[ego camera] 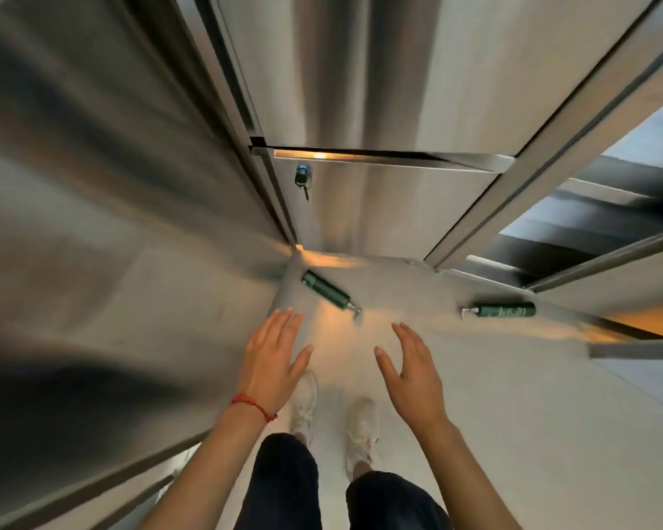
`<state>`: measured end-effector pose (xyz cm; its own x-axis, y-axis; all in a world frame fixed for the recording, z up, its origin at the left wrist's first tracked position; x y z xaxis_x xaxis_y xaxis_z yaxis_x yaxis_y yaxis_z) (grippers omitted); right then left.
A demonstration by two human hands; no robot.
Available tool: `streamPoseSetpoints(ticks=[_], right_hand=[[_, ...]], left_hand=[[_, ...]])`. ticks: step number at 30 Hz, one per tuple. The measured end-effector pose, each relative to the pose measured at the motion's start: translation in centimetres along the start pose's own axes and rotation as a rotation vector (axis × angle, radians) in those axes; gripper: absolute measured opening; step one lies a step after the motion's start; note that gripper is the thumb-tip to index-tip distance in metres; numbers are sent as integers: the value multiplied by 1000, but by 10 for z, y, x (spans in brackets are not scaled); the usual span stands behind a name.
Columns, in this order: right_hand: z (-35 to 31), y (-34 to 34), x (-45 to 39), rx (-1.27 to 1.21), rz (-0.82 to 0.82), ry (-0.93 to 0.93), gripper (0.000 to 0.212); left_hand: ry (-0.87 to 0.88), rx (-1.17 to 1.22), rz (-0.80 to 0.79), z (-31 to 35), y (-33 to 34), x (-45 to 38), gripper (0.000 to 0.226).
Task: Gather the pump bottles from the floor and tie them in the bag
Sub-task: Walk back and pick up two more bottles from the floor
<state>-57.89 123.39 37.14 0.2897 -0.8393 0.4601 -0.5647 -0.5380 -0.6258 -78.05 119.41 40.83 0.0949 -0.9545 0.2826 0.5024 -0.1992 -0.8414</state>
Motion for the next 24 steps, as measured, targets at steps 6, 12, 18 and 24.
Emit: streamPoseSetpoints(ticks=[6,12,18,24], right_hand=[[42,87,-92,-275,-16,153,48],[122,215,-192,-568,-48,397,41],[206,320,-286,-898,-21,611,42],[244,404,-364,-1395,35,924,52]], left_hand=[[-23,14,-51,-67,72,-78,55],[35,-22,-68,-143,173,-161,54],[-2,-5,-144,-229,279,-213,56],[-27,-47,-208,-288,350,-231,60]])
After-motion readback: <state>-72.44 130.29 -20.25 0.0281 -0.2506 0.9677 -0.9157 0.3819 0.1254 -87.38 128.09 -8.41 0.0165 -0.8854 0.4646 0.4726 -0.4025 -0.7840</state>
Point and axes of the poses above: each hand's wrist, its own x-axis away from the middle knuckle, its own y-axis out of the palm, z = x × y, the point moved 8 cm from there along -x, towards the middle knuckle, and after that the axes turned 8 degrees about -z, right-handed, at the moved point
